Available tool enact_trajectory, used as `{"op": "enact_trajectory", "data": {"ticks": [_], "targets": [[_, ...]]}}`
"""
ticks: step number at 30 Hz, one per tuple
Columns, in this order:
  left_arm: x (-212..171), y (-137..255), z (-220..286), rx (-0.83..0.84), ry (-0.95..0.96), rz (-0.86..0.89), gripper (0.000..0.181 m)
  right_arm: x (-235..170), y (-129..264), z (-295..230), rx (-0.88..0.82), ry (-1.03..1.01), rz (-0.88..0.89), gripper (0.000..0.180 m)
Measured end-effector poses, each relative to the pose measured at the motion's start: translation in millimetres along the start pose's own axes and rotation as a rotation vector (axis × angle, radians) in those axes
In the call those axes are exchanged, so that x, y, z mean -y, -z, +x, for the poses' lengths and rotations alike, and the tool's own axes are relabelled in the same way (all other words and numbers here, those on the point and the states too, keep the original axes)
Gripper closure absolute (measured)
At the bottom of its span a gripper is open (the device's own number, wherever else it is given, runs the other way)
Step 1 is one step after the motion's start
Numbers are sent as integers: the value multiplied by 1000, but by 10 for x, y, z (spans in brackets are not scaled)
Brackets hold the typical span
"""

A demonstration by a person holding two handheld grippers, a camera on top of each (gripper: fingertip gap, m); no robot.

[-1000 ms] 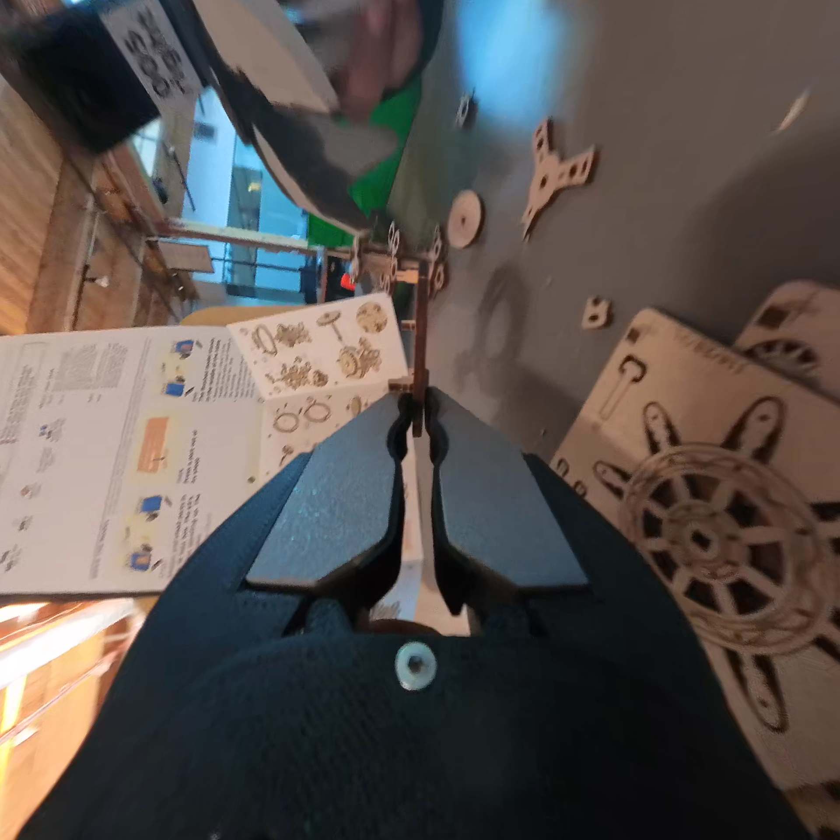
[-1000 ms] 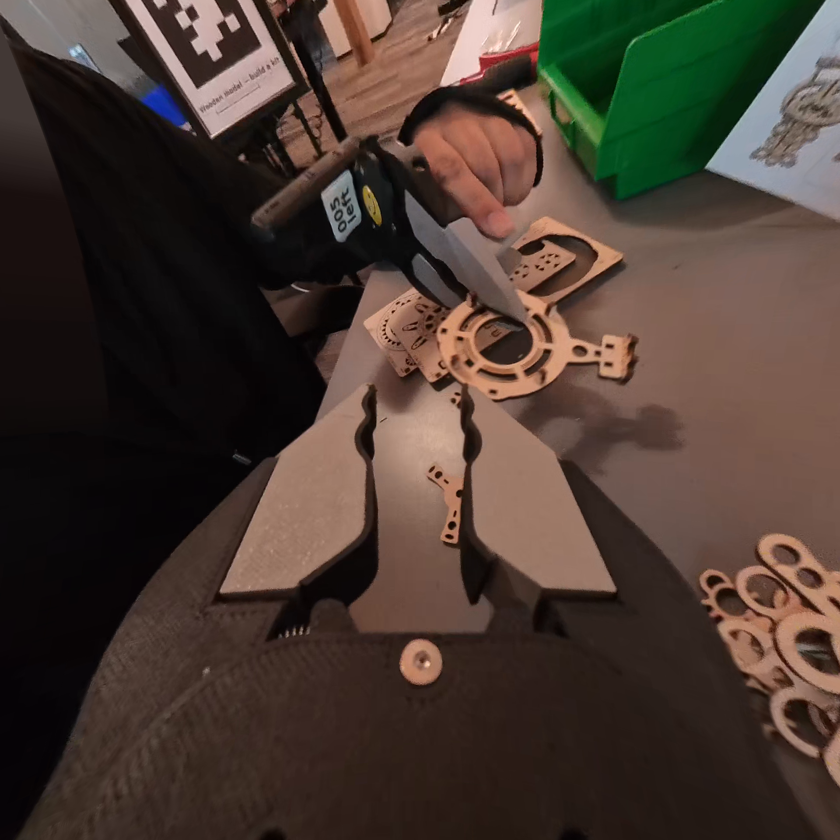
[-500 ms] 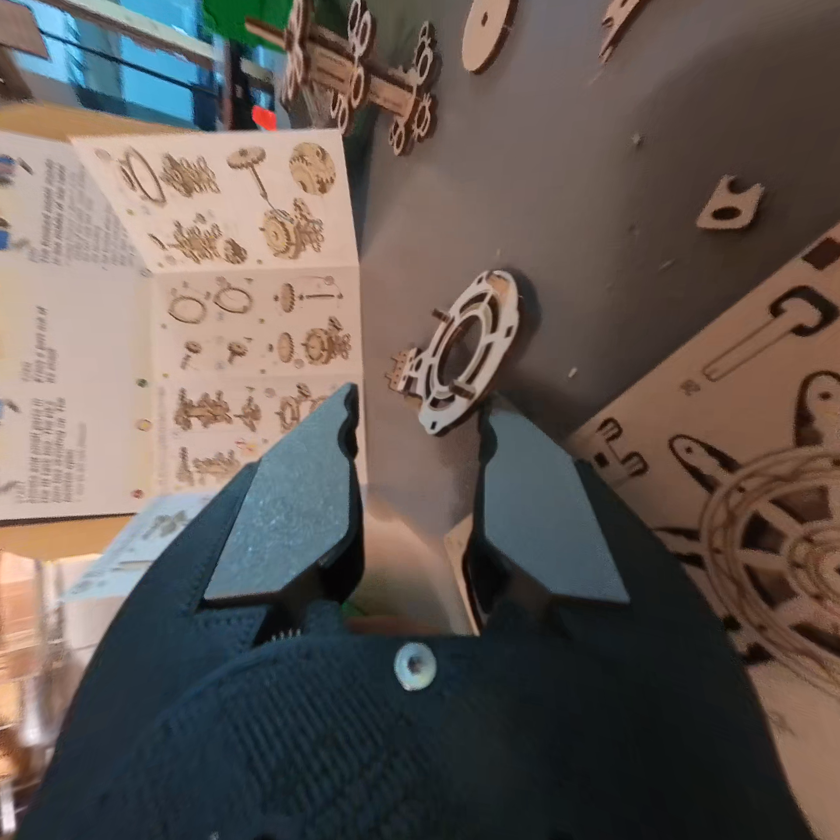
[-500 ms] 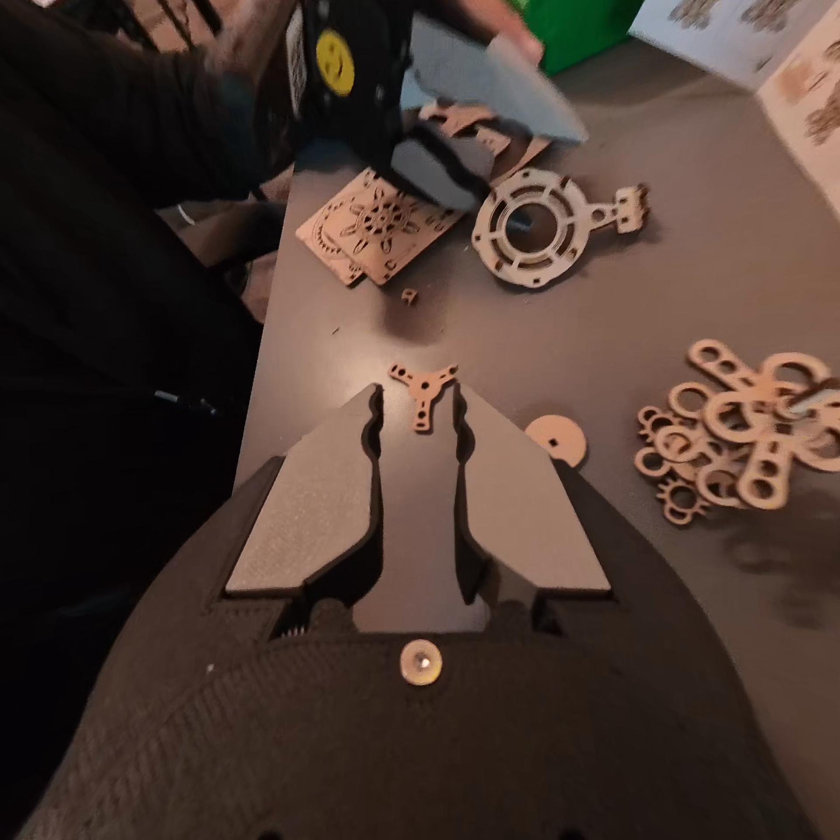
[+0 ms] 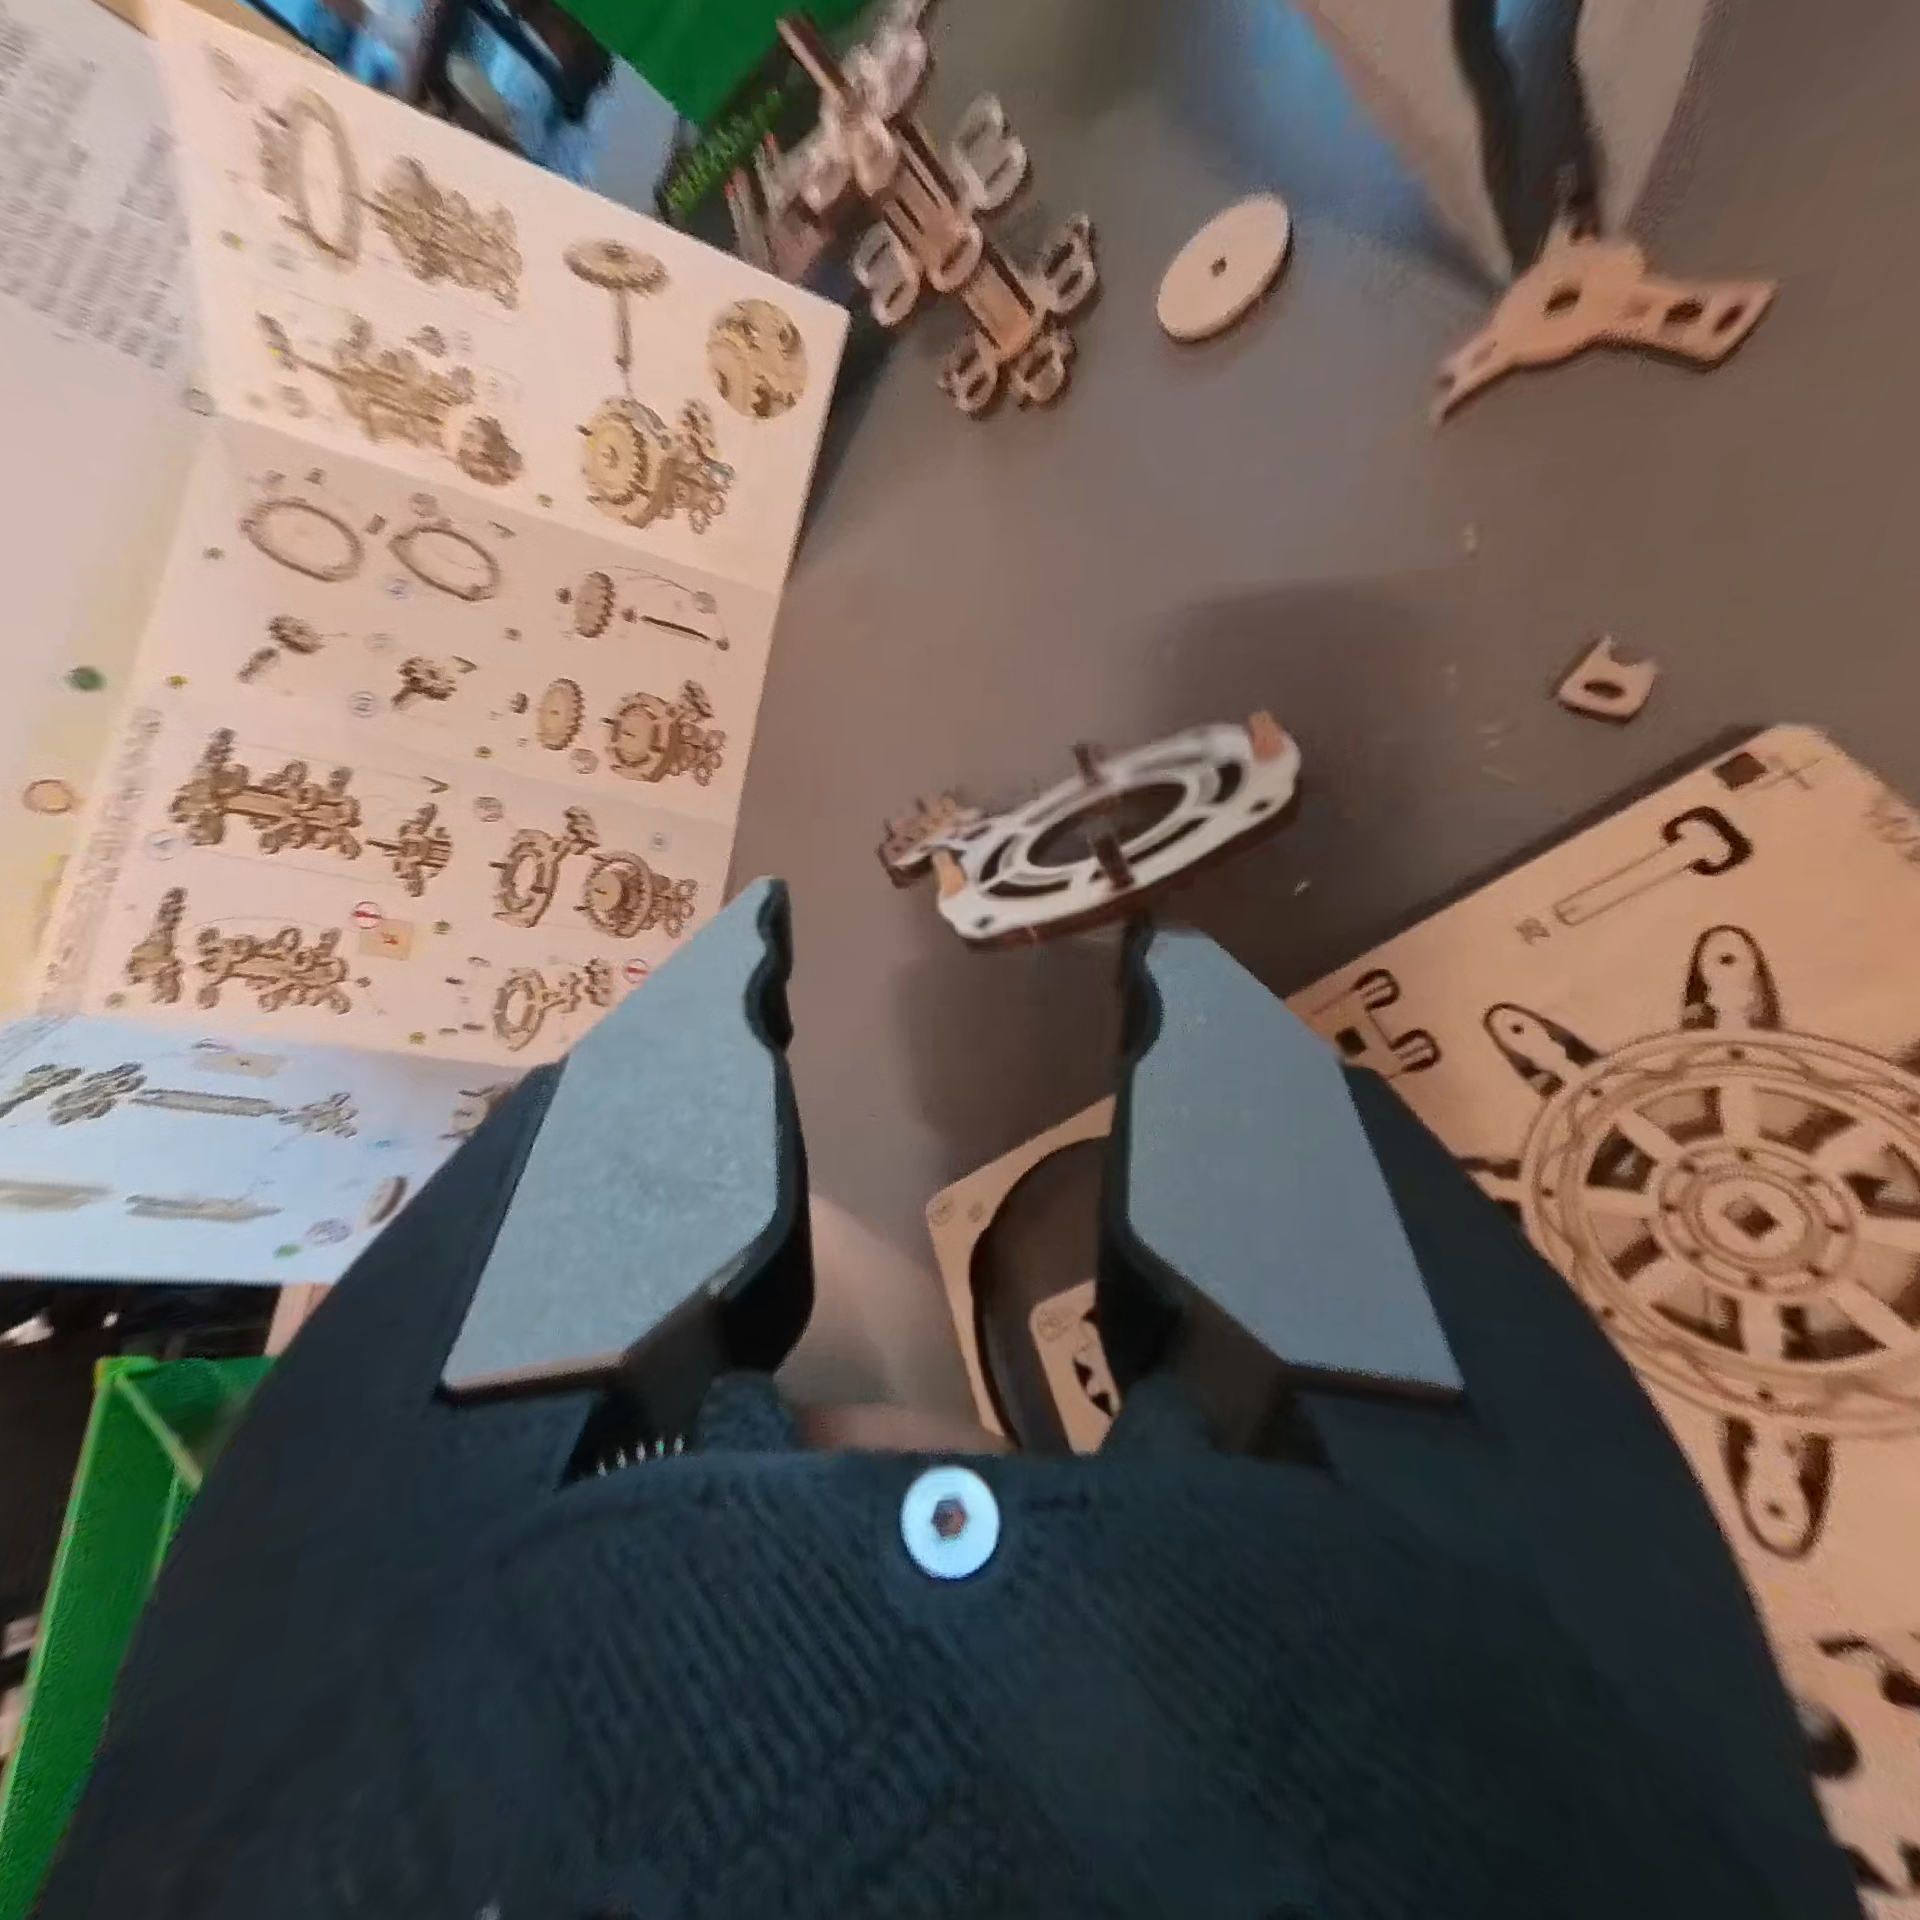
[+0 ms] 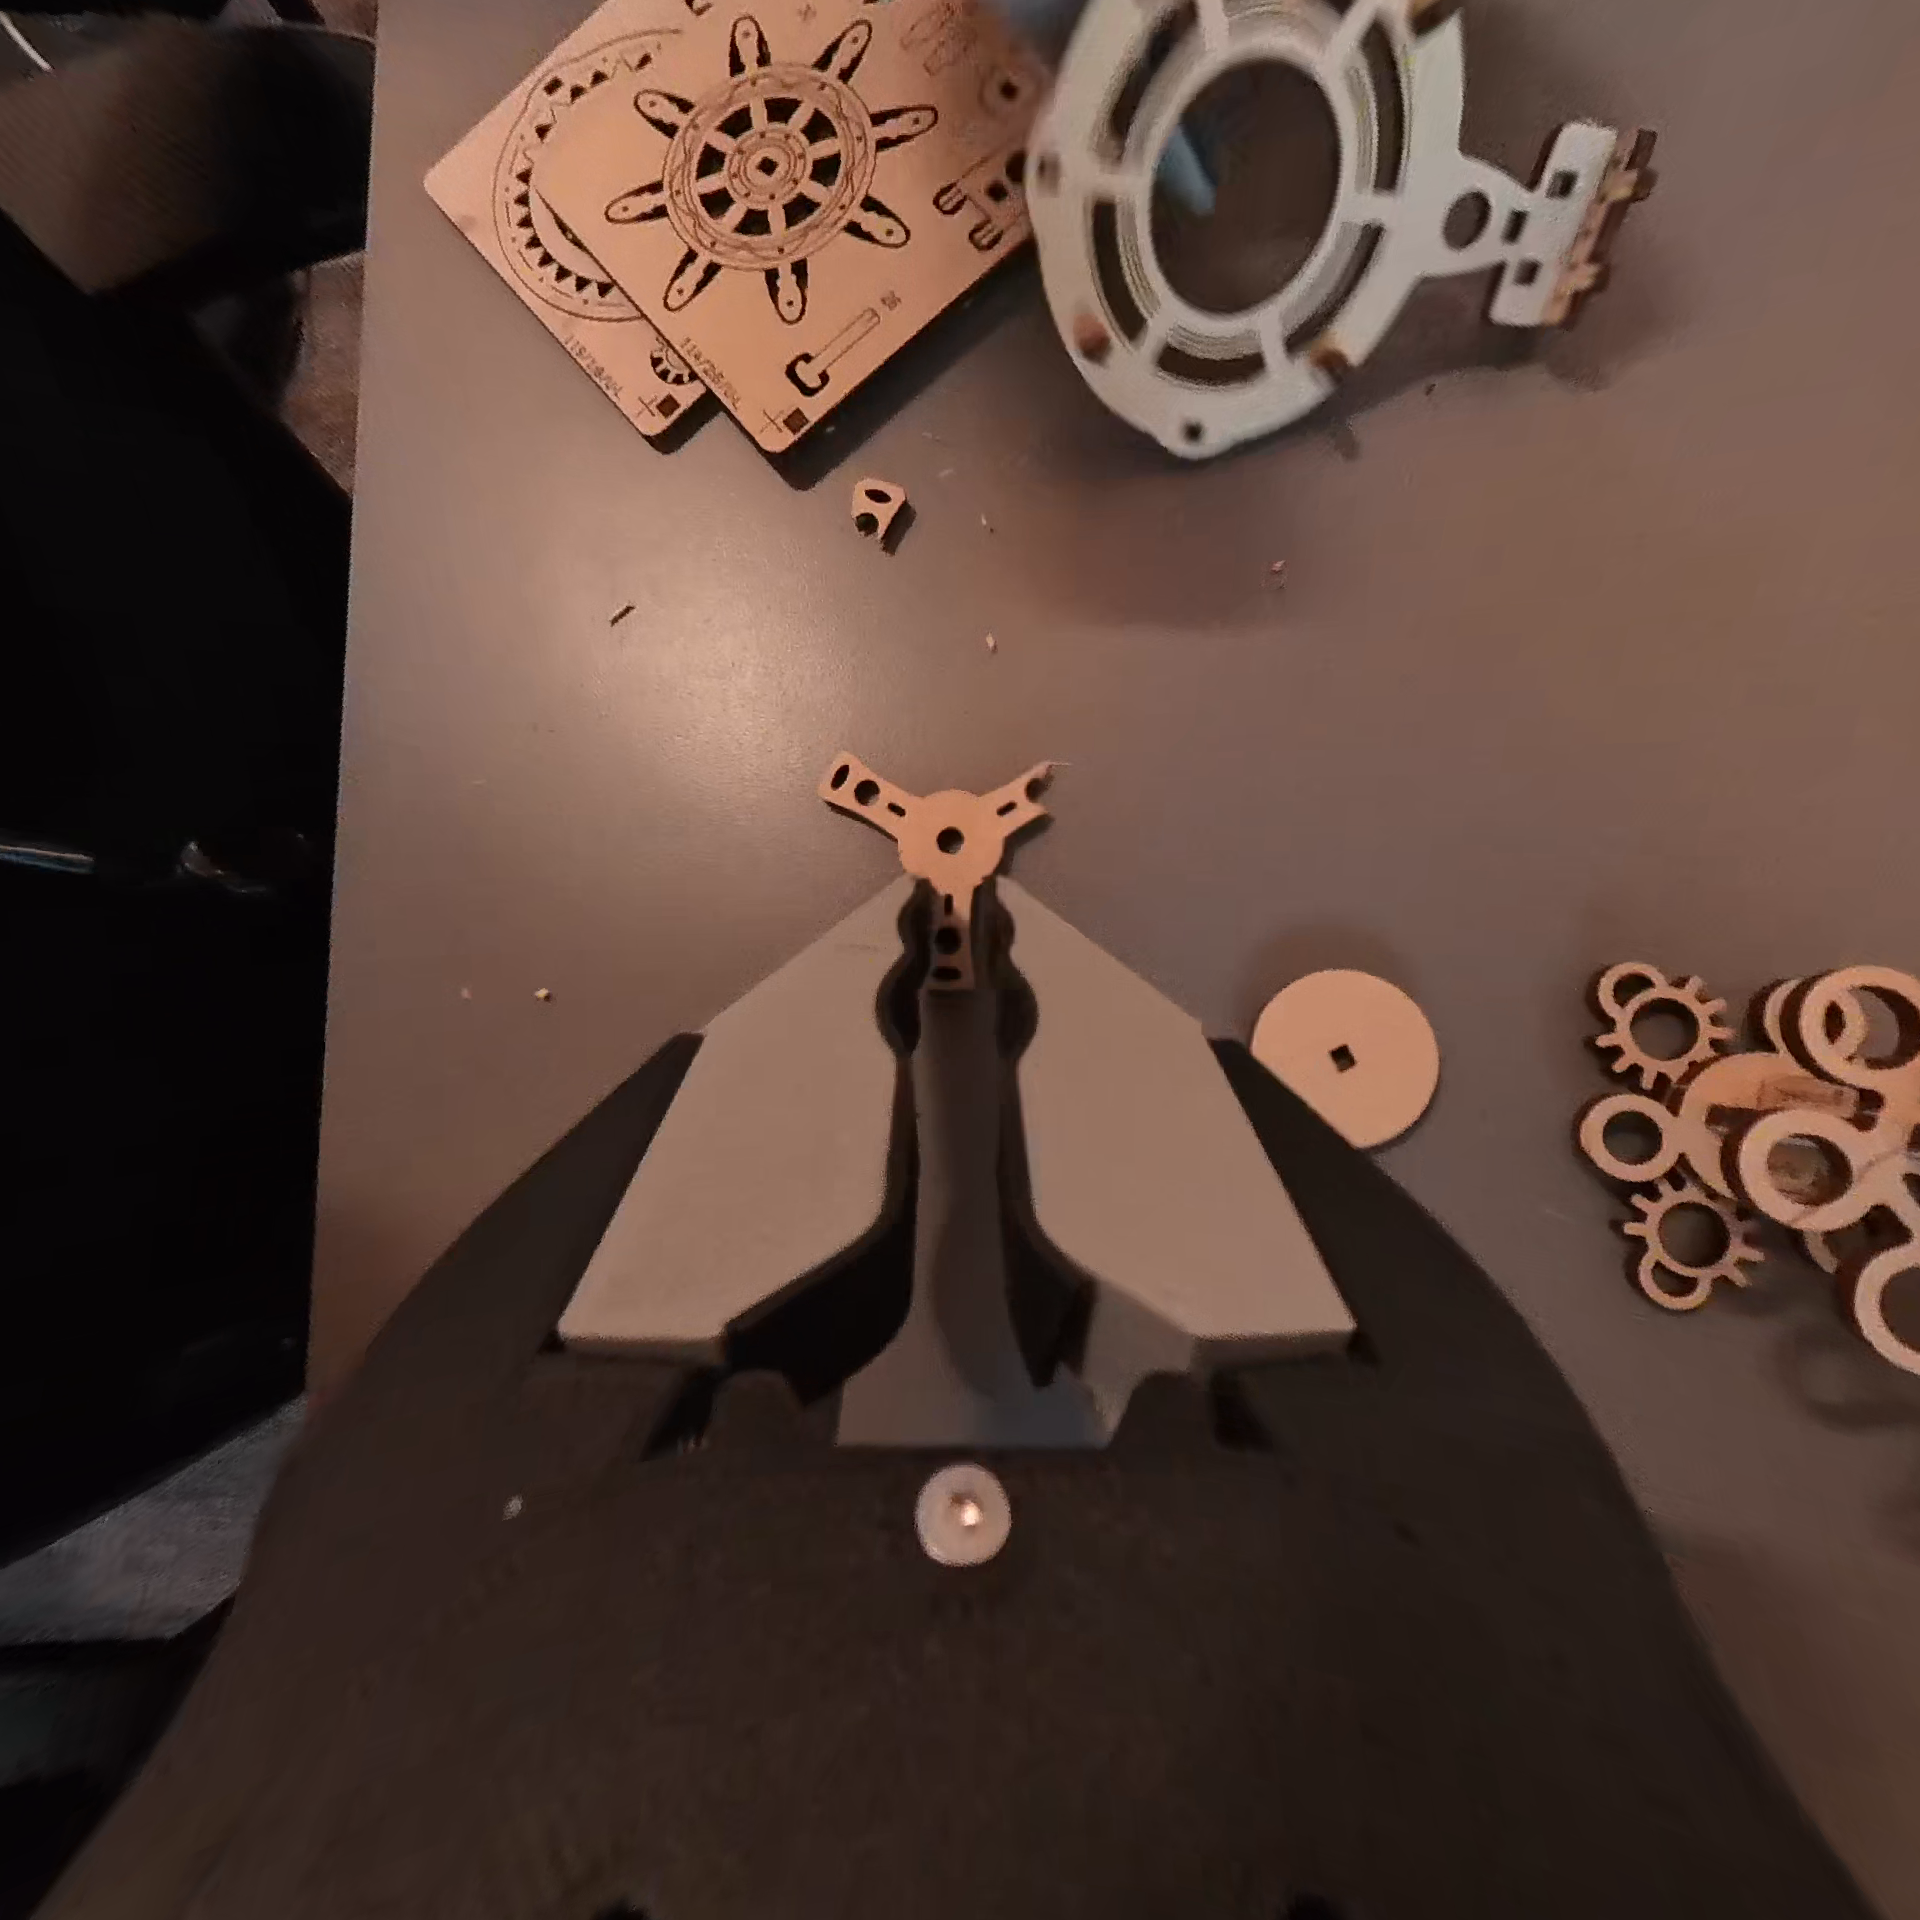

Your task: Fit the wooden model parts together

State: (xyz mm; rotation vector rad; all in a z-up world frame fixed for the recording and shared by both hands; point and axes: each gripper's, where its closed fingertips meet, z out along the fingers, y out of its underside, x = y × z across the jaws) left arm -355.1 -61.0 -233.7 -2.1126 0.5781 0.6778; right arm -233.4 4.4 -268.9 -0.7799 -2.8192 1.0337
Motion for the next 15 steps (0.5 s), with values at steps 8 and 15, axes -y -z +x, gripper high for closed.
{"op": "enact_trajectory", "data": {"ticks": [8, 15], "targets": [[-101, 44, -37, -39, 127, -40, 105, 6, 289, 149, -83, -22, 94, 176], [100, 321, -31, -127, 271, 111, 102, -132, 627, 394, -168, -130, 190, 176]]}}
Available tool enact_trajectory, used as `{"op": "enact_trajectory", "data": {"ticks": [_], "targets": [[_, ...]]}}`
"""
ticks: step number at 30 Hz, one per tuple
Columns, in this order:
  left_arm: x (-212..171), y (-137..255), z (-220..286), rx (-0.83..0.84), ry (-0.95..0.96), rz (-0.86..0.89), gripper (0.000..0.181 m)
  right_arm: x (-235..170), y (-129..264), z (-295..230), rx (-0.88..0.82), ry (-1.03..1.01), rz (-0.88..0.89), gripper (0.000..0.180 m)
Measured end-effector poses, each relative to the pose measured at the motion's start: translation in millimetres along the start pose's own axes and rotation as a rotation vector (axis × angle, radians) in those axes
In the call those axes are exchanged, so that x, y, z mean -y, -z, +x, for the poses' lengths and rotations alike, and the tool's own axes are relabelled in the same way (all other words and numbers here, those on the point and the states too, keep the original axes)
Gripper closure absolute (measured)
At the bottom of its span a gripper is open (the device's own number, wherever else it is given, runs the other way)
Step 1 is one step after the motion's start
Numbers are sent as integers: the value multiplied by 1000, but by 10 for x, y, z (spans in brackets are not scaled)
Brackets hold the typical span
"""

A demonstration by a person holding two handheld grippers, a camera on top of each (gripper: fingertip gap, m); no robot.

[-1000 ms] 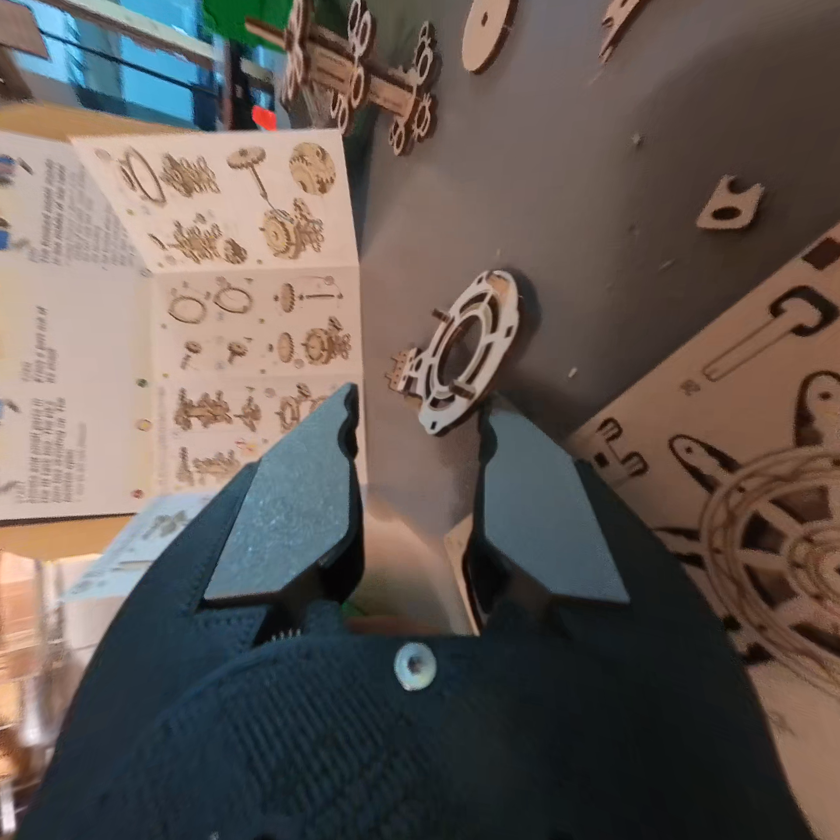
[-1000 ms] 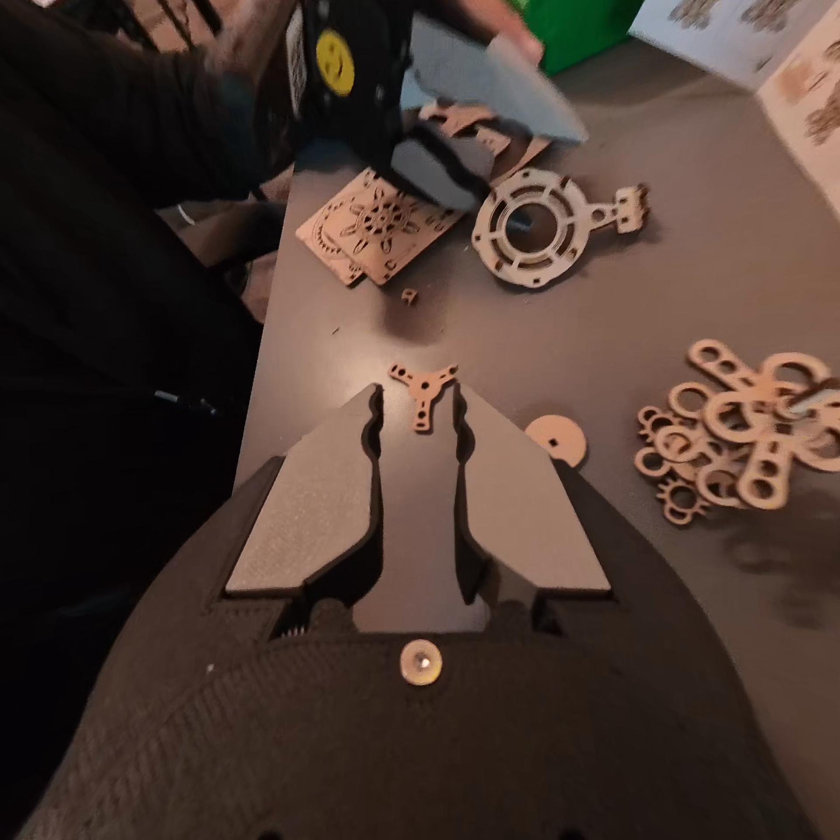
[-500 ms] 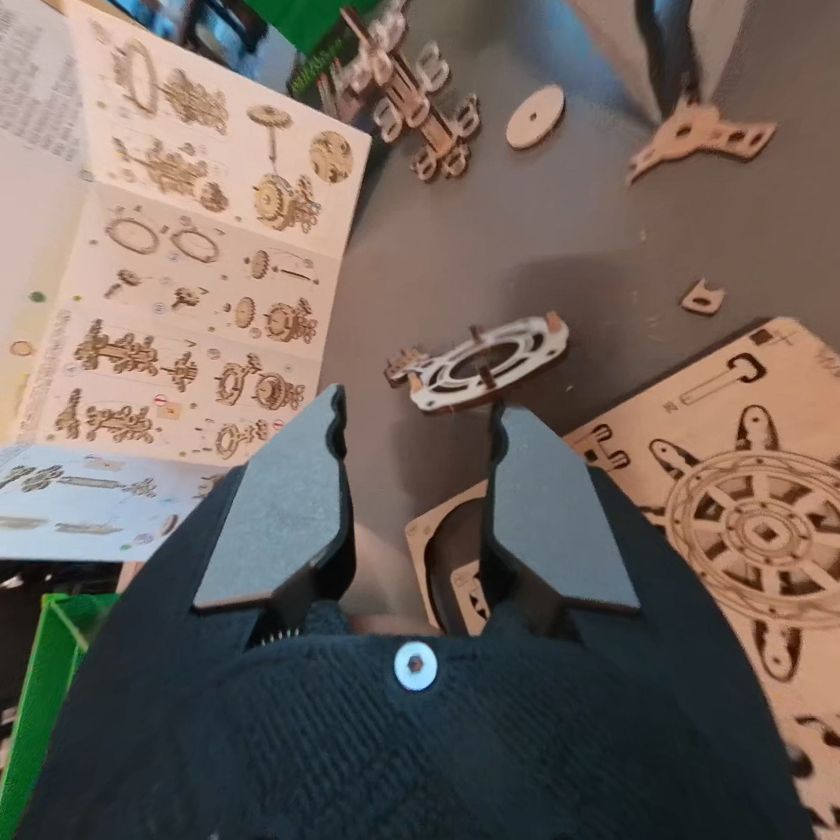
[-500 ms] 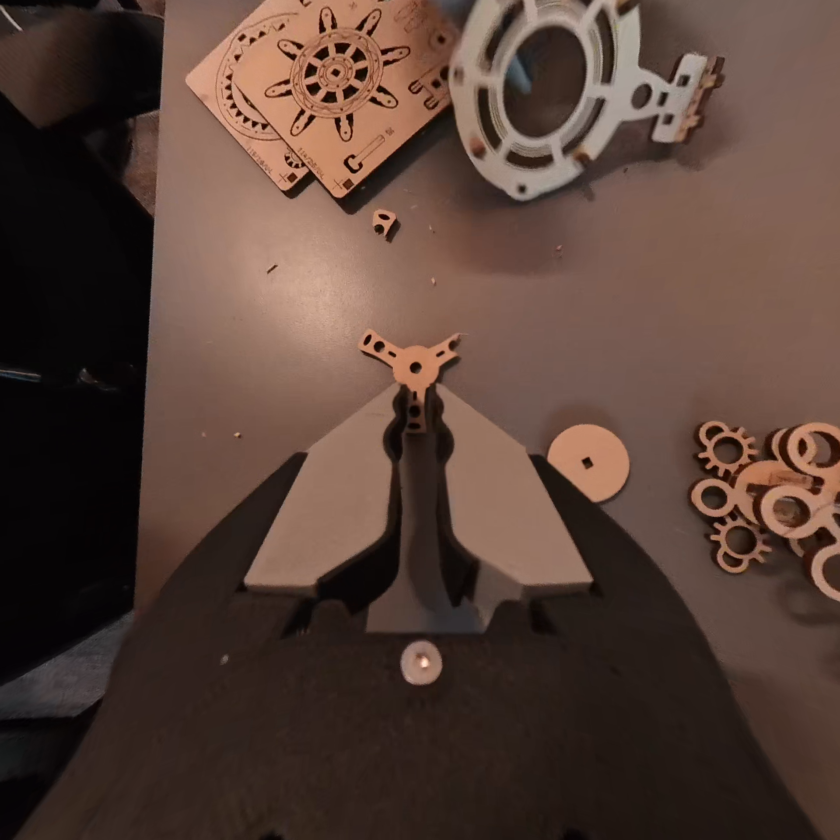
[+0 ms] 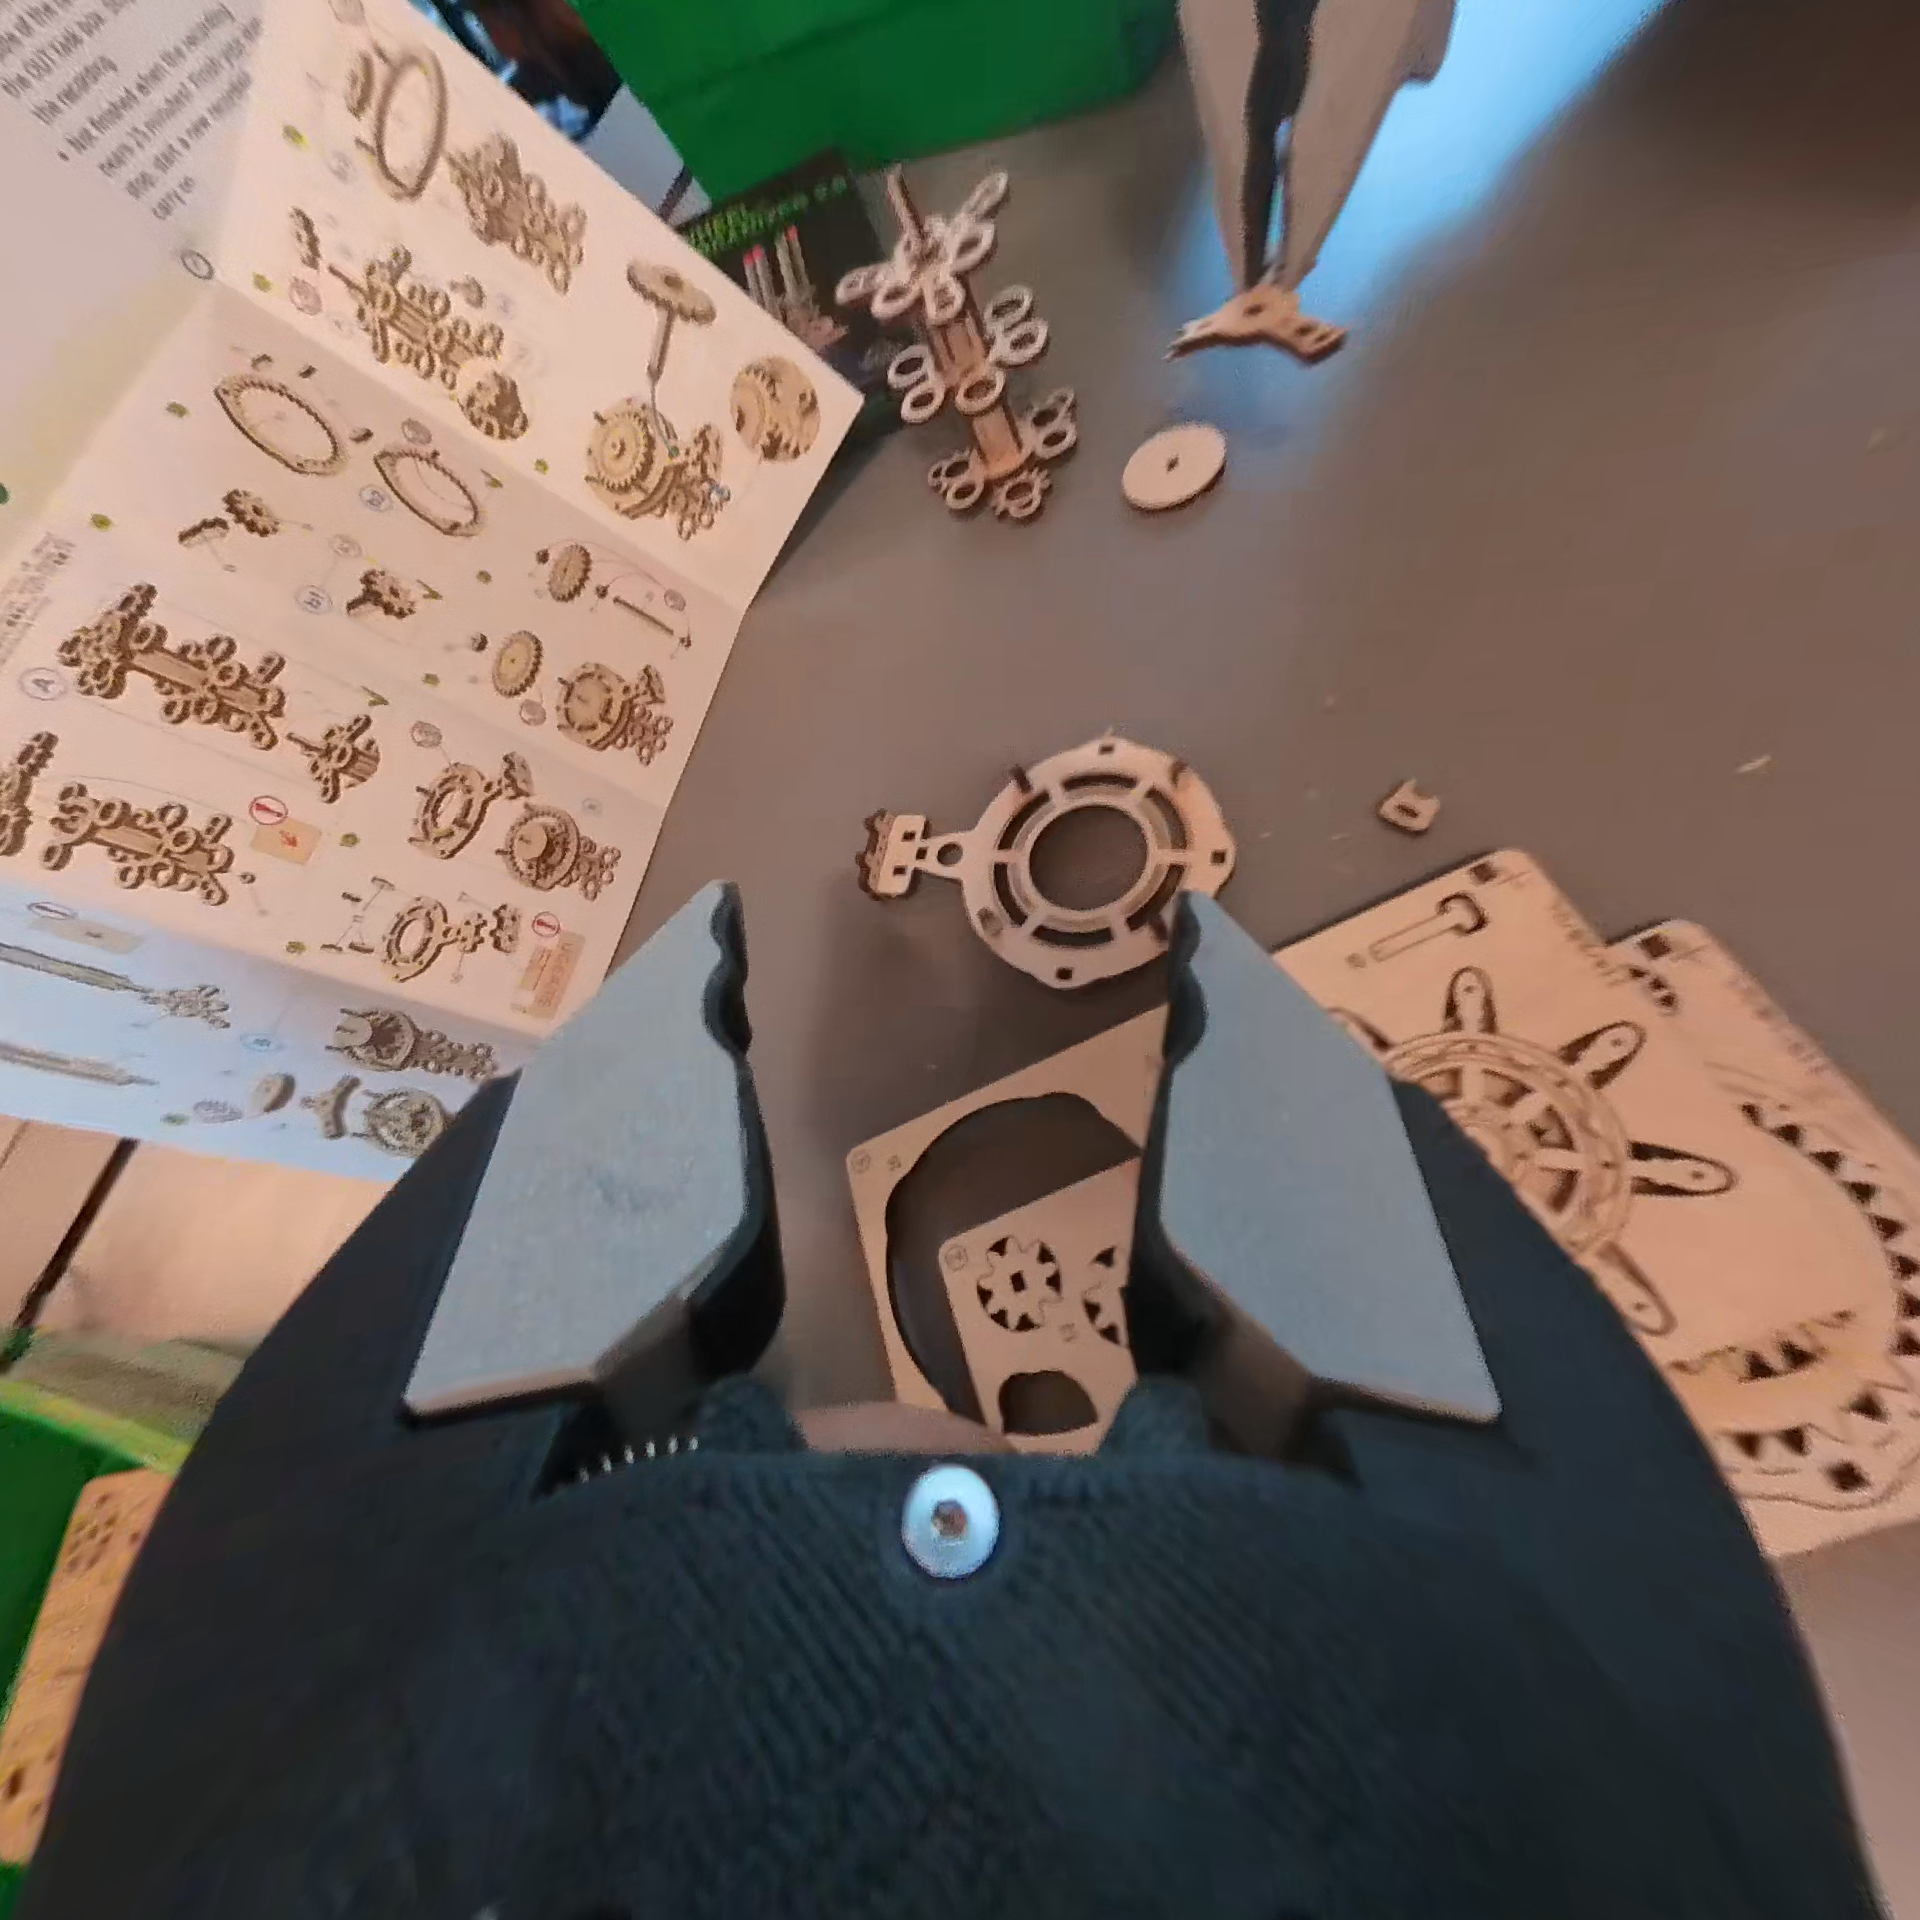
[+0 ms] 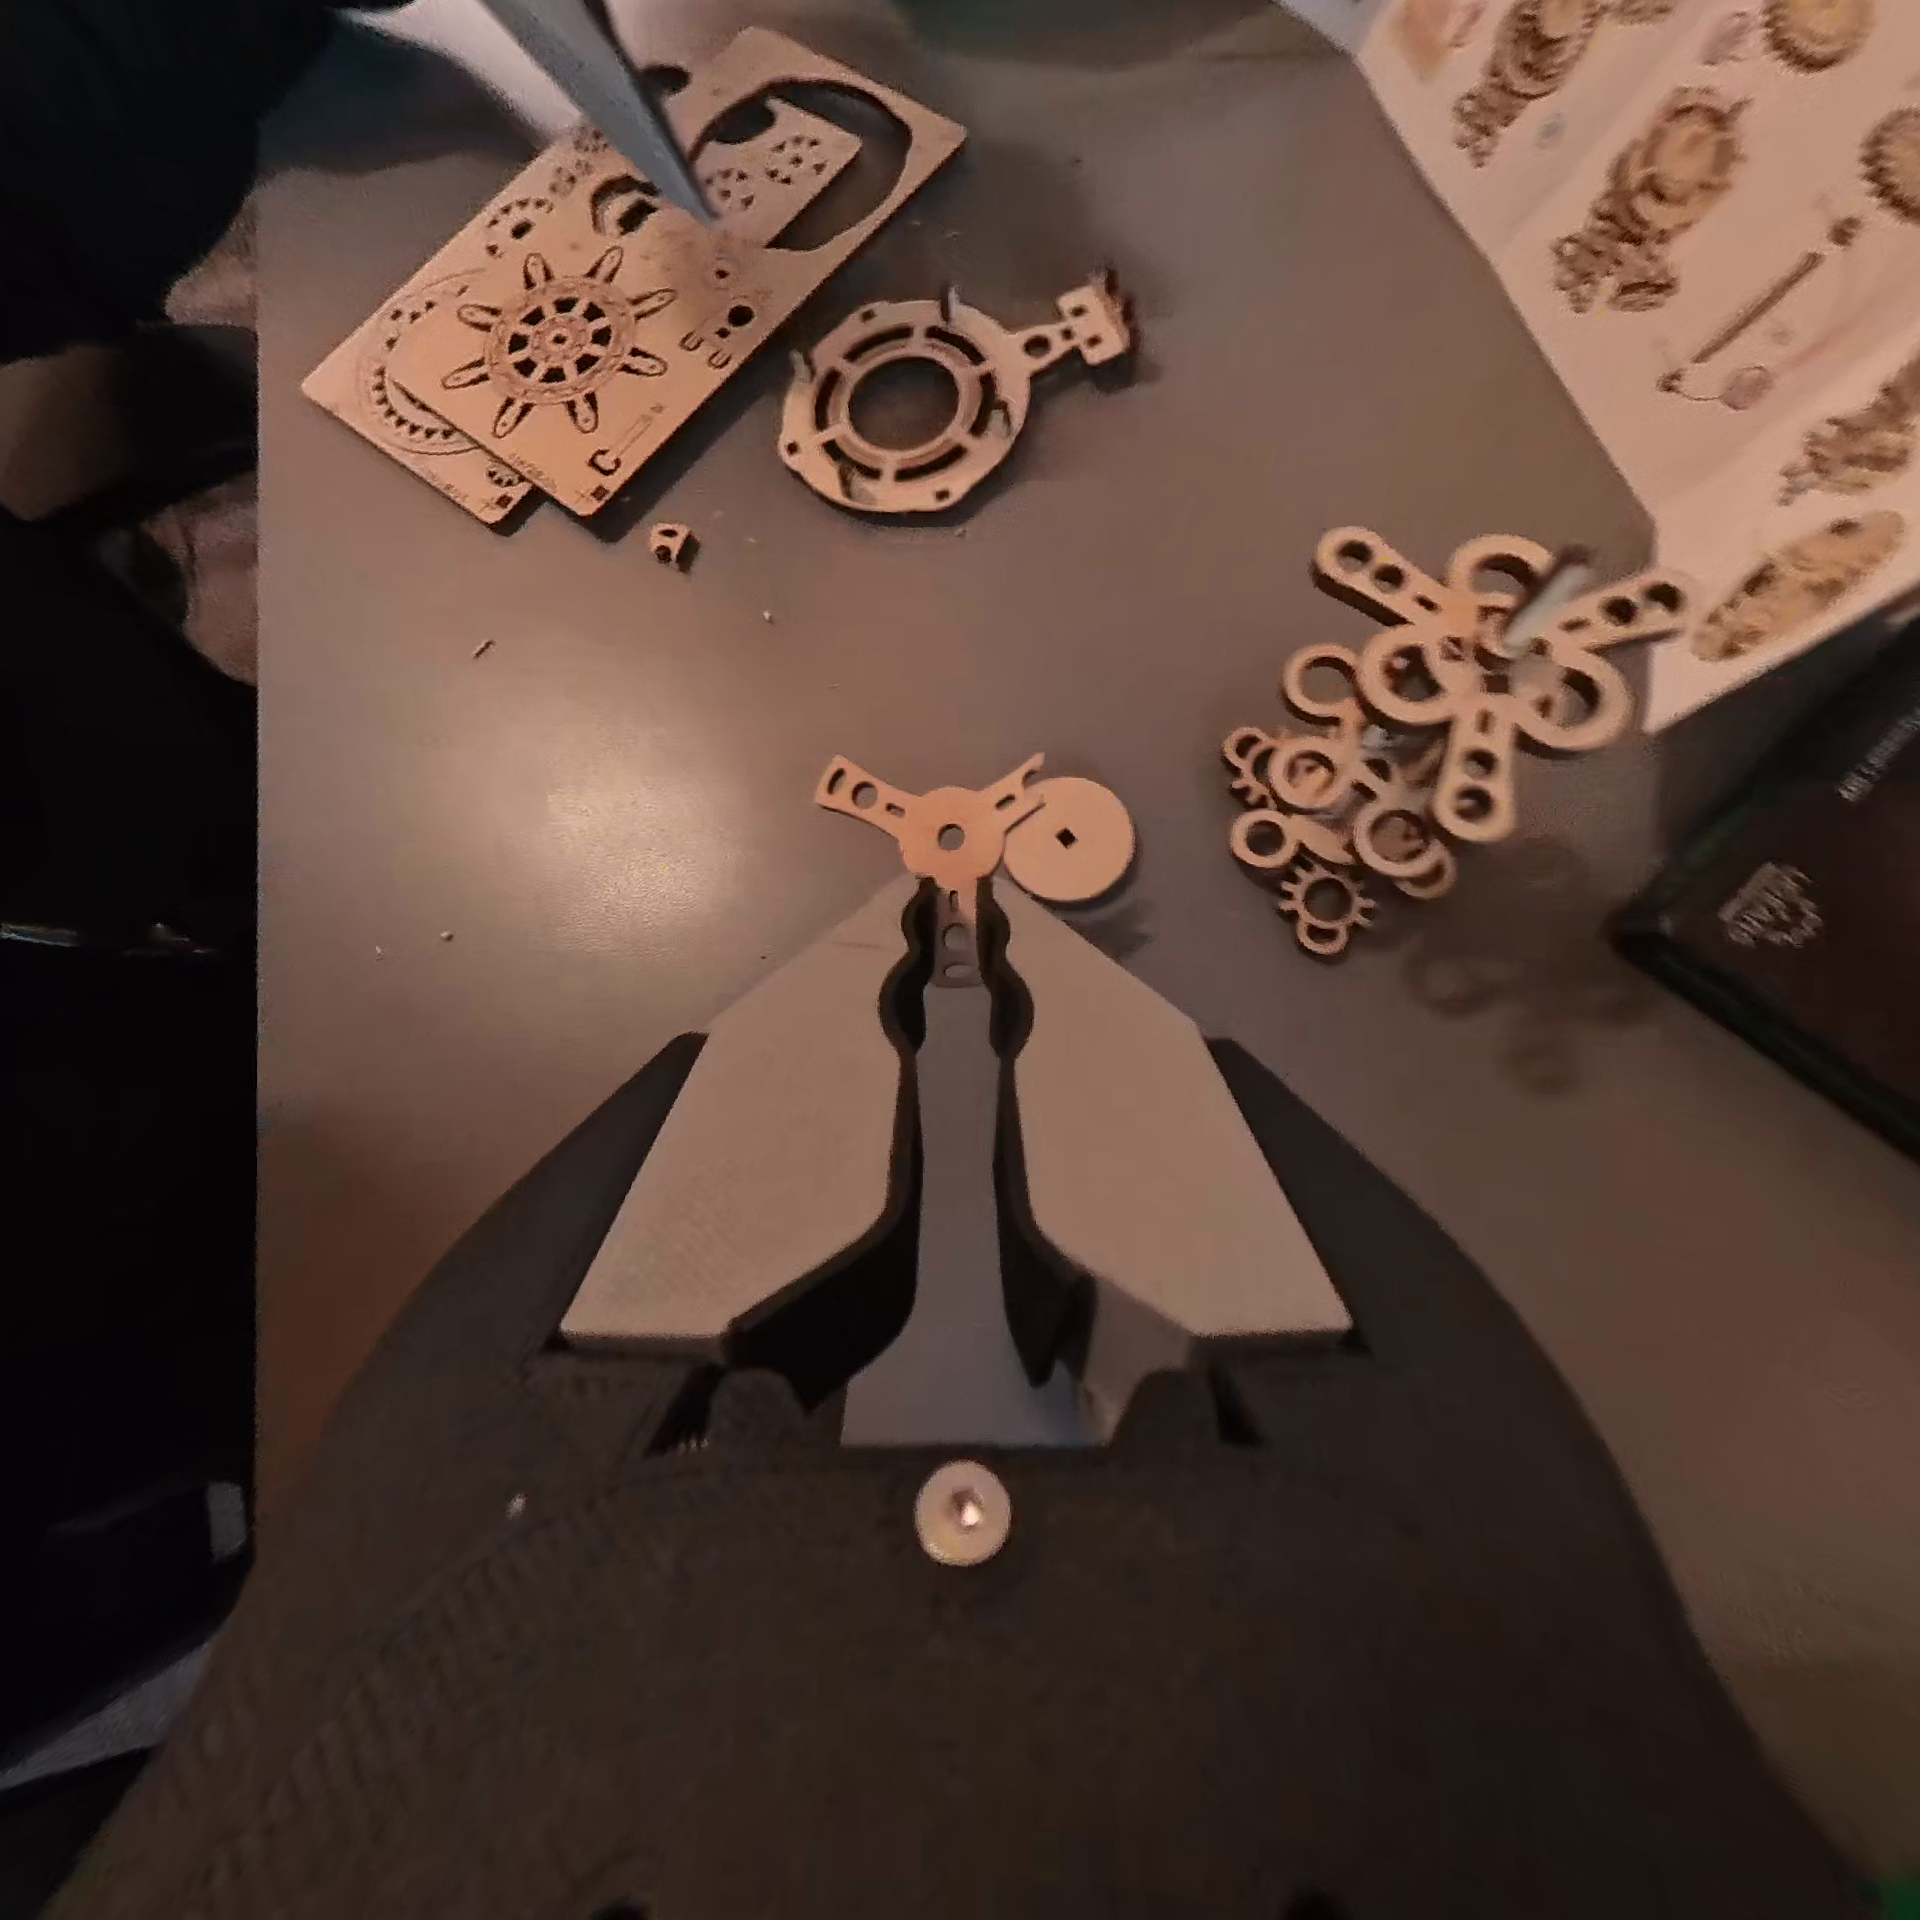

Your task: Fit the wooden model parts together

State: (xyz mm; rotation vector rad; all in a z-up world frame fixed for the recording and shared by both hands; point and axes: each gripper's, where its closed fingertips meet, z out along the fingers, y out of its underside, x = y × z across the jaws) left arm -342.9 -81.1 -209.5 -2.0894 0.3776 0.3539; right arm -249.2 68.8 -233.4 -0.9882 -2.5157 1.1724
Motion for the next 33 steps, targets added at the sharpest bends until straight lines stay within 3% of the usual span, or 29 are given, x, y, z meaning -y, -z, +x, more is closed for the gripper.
{"op": "enact_trajectory", "data": {"ticks": [5, 11, 19, 33], "targets": [[255, 5, 68, -43, 65, 151, 107, 61, 146, 104, 10, -89, 115, 176], [279, -53, 25, -20, 157, 215, 118, 103, 262, 182, 61, -179, 229, 176], [65, -235, 90, -70, 215, 102, 125, 73, 279, 224, 92, -235, 242, 177], [51, -255, 57, -30, 200, 85, 128, 96, 294, 267, 79, -250, 273, 176]]}}
